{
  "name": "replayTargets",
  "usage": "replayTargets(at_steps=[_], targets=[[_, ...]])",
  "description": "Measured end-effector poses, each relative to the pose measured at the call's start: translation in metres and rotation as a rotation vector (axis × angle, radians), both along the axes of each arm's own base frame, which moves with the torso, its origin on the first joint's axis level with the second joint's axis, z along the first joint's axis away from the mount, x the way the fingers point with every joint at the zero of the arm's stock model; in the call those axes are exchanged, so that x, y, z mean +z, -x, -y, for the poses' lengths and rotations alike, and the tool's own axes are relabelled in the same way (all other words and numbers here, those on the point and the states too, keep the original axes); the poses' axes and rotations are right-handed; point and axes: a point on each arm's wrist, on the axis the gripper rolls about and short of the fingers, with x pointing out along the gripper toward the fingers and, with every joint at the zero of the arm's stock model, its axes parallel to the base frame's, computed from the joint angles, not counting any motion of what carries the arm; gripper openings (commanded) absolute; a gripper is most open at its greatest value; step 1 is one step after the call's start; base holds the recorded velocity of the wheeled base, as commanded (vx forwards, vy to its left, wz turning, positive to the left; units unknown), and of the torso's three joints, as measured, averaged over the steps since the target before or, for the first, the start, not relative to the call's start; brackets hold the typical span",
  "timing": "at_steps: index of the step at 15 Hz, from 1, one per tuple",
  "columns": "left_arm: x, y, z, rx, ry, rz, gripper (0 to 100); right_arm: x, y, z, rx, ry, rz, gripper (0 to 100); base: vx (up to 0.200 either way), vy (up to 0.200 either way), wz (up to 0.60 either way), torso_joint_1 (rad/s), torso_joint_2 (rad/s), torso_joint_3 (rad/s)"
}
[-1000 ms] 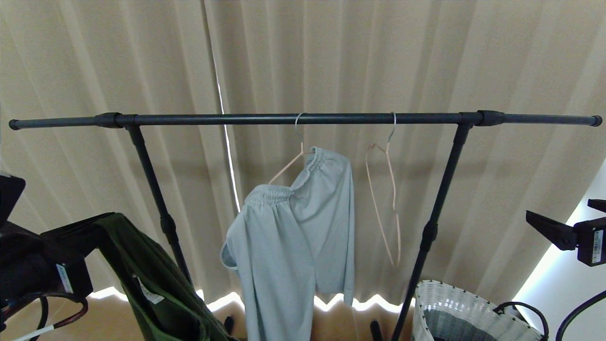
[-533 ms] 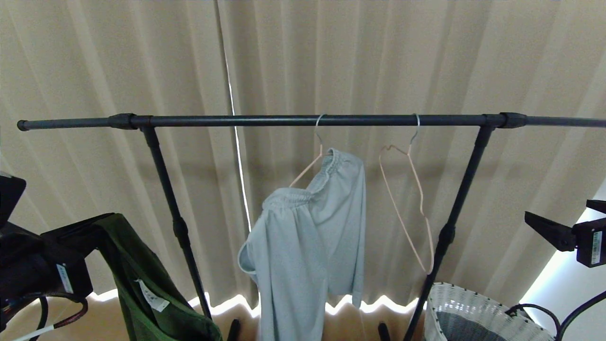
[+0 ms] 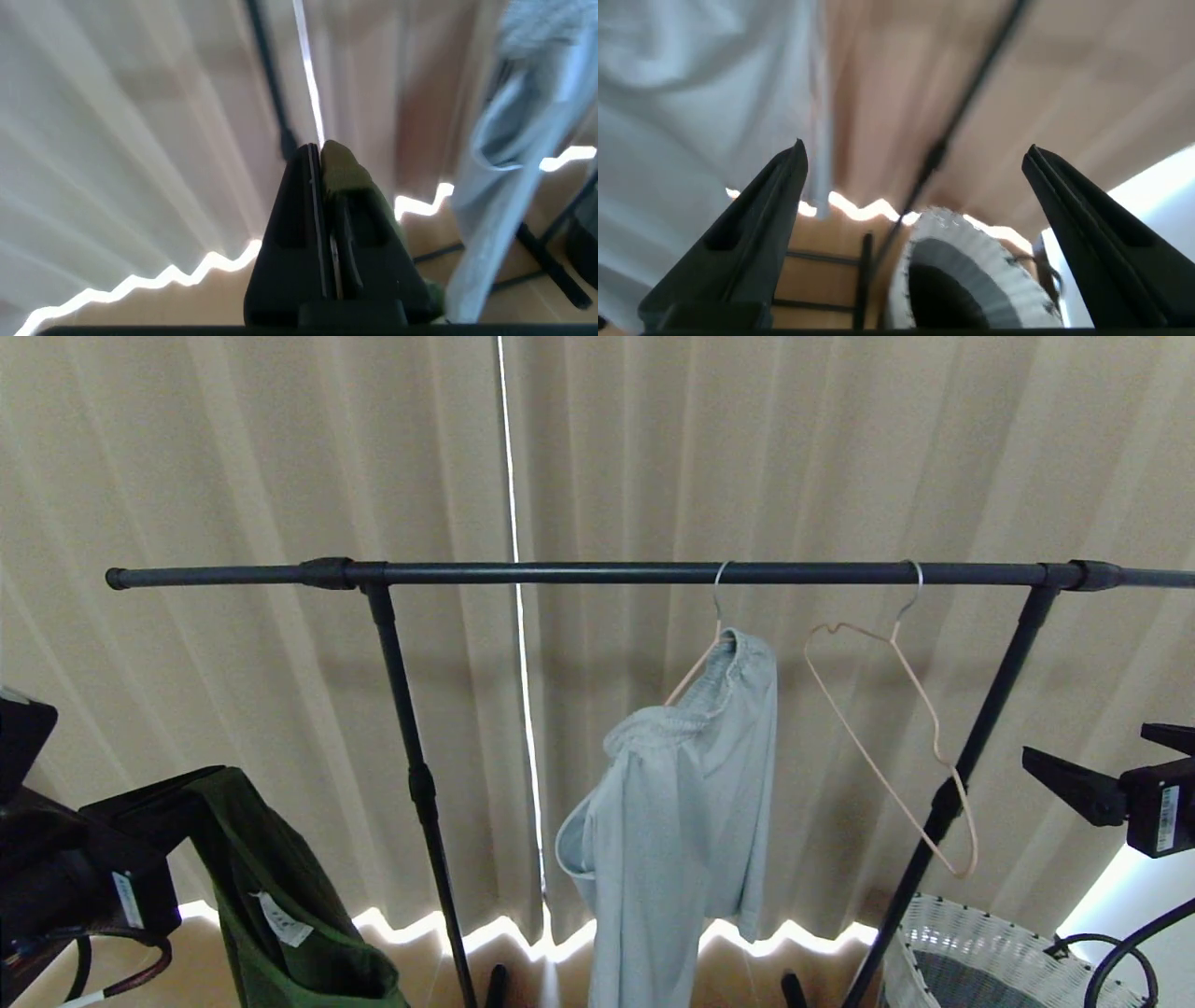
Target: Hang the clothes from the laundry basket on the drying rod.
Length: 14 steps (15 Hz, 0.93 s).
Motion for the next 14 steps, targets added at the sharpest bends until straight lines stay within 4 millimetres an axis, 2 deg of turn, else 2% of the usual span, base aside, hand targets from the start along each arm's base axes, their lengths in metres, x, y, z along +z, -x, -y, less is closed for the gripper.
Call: replayTargets(at_steps=[3,6,14], targets=[[0.0,0.0,0.0,0.002,0.0,0.0,0,0.003,0.0,-0.017,0.083,-0.055,0.005,100,0.0,0.0,0.0,0.0,0.0,0.0],[0.0,0.001,0.0,0.0,0.0,0.004,0,0.001,-0.011,-0.027,0.119,-0.053,-0.03,100,0.0,0.0,0.0,0.0,0.0,0.0],[0.0,0.002,0.0,-0.001,0.001,0.005,0,-0.024,-0.079,-0.045,-0.018,-0.075,-0.182,100,0.0,0.0,0.0,0.0,0.0,0.0]])
